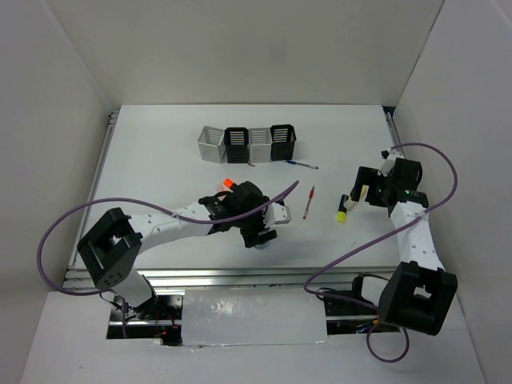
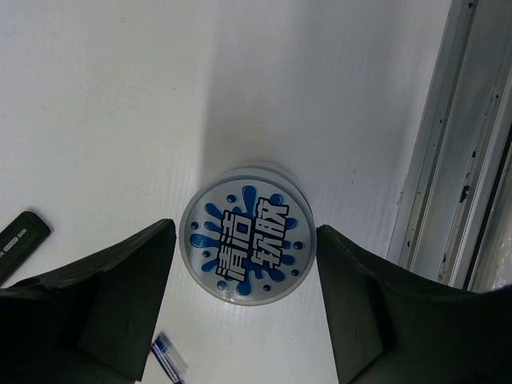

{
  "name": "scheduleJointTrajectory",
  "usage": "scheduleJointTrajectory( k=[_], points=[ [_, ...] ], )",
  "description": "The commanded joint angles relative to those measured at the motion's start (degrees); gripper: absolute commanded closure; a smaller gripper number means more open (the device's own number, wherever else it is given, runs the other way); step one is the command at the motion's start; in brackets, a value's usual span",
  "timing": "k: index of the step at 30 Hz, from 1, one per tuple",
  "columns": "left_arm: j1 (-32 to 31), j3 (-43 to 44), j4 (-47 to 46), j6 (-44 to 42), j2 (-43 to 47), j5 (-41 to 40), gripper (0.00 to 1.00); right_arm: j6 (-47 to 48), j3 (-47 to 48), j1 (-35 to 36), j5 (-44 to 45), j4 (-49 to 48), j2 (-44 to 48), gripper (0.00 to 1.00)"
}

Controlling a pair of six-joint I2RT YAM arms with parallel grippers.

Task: Sort the stationery into containers
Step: Pick up the stationery from the center of the board.

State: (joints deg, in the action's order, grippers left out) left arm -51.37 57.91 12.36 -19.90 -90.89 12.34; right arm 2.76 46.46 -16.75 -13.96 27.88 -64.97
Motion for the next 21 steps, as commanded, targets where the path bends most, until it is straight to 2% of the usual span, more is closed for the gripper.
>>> scheduleJointTrajectory(
  k=[1,4,10,11,14,16,17,19,20,21],
  points=[
    [-0.04,0.36,-1.55,1.09,0.1,2.51,0.18,-0.39,-0.05,0.32,0.07,-2.83,-0.42,0.0],
    [0.13,0.1,-2.25,1.71,0.01,2.43,0.26,-0.3,-0.14,0.32,0.16,-2.83,-0.51,0.0],
    [3.2,3.6,1.43,3.29,0.63,2.16,0.6,-0.13,-0.31,0.32,0.33,-3.09,-0.6,0.0],
    [3.99,4.48,2.66,3.72,0.63,2.34,0.69,-0.22,-0.23,0.32,0.33,-3.01,-0.6,0.0],
    [9.61,8.88,7.93,6.62,0.98,5.66,0.81,-0.22,-0.31,0.32,-0.02,-3.01,-0.51,0.0],
    [14.97,12.46,11.7,7.59,1.77,7.69,0.83,-0.22,-0.31,0.32,-0.11,-3.01,-0.51,0.0],
    [18.03,13.88,12.77,8.21,2.29,8.05,0.89,-0.22,-0.31,0.32,-0.19,-3.09,-0.6,0.0],
    [20.34,17.3,15.13,8.74,3.26,5.7,0.96,-0.3,-0.4,0.32,-0.19,-3.18,-0.86,0.0],
    [21.05,18.63,15.67,9.09,3.61,1.68,1.0,-0.3,-0.49,0.32,-0.19,-3.36,-0.86,0.0],
    [23.05,19.69,15.94,9.26,3.7,0.24,1.0,-0.3,-0.49,0.32,-0.28,-3.36,-1.12,0.0]
  ],
)
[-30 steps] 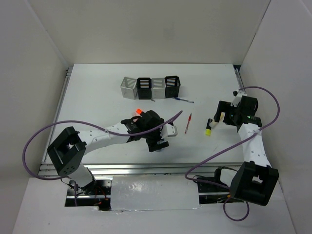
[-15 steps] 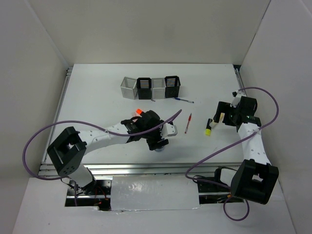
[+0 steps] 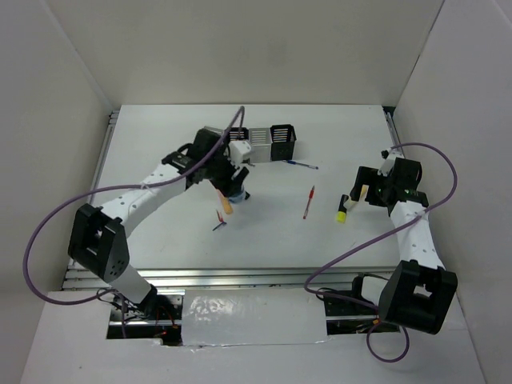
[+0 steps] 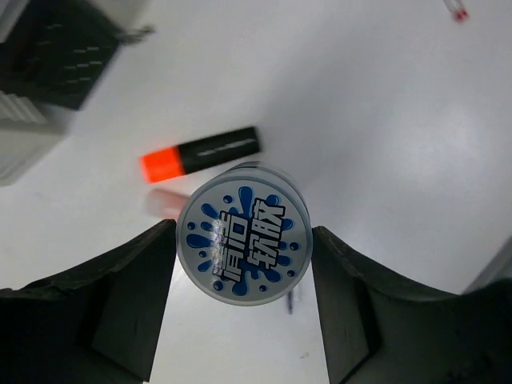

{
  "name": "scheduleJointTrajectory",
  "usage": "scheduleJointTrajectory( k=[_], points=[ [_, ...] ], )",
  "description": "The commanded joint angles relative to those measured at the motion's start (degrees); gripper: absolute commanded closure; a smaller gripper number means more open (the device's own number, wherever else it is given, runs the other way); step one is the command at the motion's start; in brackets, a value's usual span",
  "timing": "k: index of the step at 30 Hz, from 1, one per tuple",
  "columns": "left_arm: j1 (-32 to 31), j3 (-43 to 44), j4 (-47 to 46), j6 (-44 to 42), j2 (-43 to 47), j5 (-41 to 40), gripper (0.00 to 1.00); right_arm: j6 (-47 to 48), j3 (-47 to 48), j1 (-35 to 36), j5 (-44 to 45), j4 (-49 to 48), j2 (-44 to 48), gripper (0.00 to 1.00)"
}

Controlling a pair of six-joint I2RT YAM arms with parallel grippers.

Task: Sort the stationery into containers
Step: Pick up the stationery from the center of the board, then place the stationery in the storage box.

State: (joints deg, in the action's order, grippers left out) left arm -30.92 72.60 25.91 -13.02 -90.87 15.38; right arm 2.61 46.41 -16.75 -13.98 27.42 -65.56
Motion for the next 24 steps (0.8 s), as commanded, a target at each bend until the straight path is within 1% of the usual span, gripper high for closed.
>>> scheduleJointTrajectory(
  k=[1,5,6,10,12,18,24],
  points=[
    [3.75,6.92,2.48,2.73,4.29,-3.76,1.0,-0.15,-0.53,0.32,-0.26,-2.99,-0.62,0.0],
    [10.33,13.26,2.48,4.75,3.07,-8.33,1.0,-0.33,-0.36,0.23,-0.35,-3.25,-1.67,0.0],
    [11.05,14.4,1.96,5.28,2.63,-11.22,1.0,-0.33,-0.36,0.32,-0.26,-3.25,-1.68,0.0],
    [15.35,18.27,-2.7,8.35,0.27,-14.66,1.0,-0.33,-0.45,0.32,0.0,-3.25,-1.59,0.0],
    [16.76,19.33,-4.54,9.5,-1.06,-14.76,1.0,-0.33,-0.53,0.32,0.18,-3.16,-1.5,0.0],
    [17.29,24.33,-6.67,9.5,-6.24,-15.11,1.0,-0.41,-0.62,0.32,0.35,-3.07,-1.5,0.0],
    [16.94,25.83,-9.3,9.41,-9.67,-15.11,1.0,-0.41,-0.71,0.32,0.44,-3.07,-1.94,0.0]
  ],
)
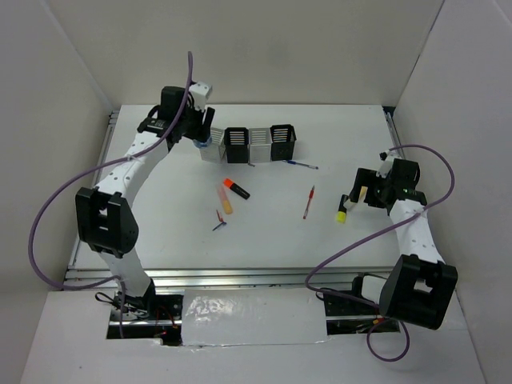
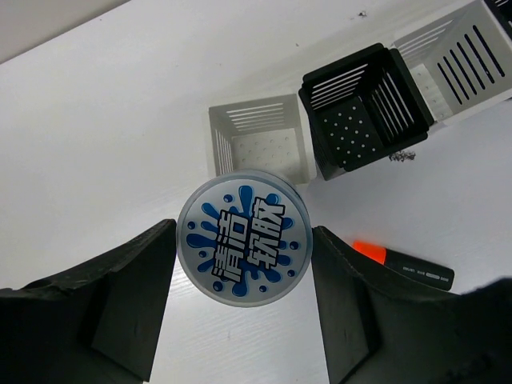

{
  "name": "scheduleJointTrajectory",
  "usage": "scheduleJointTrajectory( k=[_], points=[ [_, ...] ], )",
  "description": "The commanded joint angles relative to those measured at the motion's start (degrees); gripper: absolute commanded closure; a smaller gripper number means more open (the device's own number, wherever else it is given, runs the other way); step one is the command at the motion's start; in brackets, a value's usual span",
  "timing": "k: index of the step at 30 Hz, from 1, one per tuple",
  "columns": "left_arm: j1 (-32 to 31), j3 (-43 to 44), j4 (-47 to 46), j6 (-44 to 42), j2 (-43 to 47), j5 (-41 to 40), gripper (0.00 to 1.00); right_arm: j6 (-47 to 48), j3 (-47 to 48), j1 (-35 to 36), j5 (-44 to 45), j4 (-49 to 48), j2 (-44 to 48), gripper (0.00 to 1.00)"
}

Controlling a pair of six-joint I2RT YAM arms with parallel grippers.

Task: Sort the stationery into containers
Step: Place the stationery in the storage box.

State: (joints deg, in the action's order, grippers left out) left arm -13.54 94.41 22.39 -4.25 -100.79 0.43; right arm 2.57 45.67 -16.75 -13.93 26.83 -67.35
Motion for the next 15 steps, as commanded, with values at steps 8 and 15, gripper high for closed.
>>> scheduleJointTrajectory(
  k=[8,15],
  points=[
    [-1.58,7.45,-8.24,-2.08,-4.32,-4.21,1.0,-0.37,-0.05,0.32,0.31,-2.4,-0.23,0.0],
    [-2.28,8.69,-10.17,-3.57,-7.92,-6.05,1.0,-0.55,0.12,0.32,0.22,-2.39,-0.76,0.0]
  ],
)
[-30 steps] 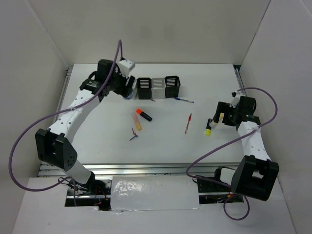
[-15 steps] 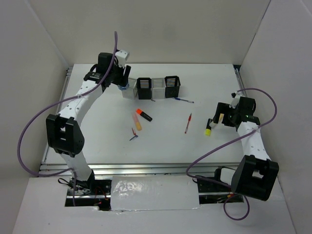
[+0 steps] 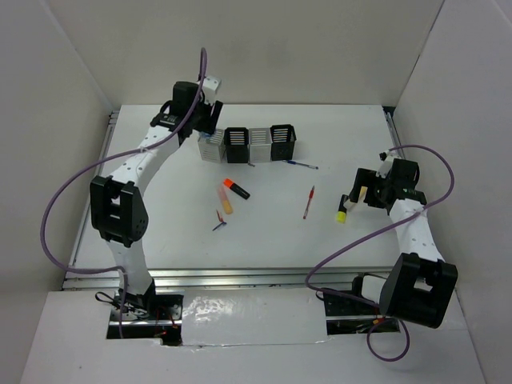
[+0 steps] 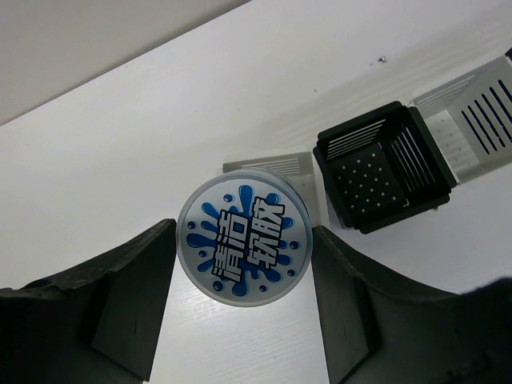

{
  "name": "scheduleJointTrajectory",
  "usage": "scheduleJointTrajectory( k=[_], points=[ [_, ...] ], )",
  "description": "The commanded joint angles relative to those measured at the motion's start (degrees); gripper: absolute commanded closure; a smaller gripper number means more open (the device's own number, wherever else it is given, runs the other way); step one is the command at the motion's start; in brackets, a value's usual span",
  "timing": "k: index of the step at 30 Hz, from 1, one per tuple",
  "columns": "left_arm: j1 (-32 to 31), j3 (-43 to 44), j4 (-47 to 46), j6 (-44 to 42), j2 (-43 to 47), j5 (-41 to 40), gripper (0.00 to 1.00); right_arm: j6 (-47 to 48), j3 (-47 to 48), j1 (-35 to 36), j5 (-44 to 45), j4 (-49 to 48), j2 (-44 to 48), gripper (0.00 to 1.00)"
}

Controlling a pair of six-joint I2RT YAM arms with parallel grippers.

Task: Sort the stationery into containers
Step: Place the stationery in the storage box.

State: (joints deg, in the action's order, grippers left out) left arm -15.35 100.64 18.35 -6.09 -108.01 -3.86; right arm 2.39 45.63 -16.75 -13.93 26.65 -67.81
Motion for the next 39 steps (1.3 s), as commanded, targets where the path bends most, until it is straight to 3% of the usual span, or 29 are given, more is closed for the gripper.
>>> scheduleJointTrajectory(
  k=[1,19,34,39],
  points=[
    [-0.55,2.37,-6.57,-1.91,-0.89,-1.77,1.0,-0.37,0.16,0.32,0.22,-2.05,-0.3,0.0],
    [-1.34,3.25,-7.89,-3.32,-5.46,-3.52,1.0,-0.37,0.08,0.32,-0.13,-1.87,0.14,0.0],
    [-2.05,5.36,-3.58,2.66,-8.27,-7.65,1.0,-0.28,0.08,0.32,-0.22,-1.69,0.31,0.0],
    [-1.08,5.97,-1.66,5.55,-8.89,-5.73,0.99,-0.28,0.16,0.32,-0.39,-1.78,0.22,0.0]
  ],
)
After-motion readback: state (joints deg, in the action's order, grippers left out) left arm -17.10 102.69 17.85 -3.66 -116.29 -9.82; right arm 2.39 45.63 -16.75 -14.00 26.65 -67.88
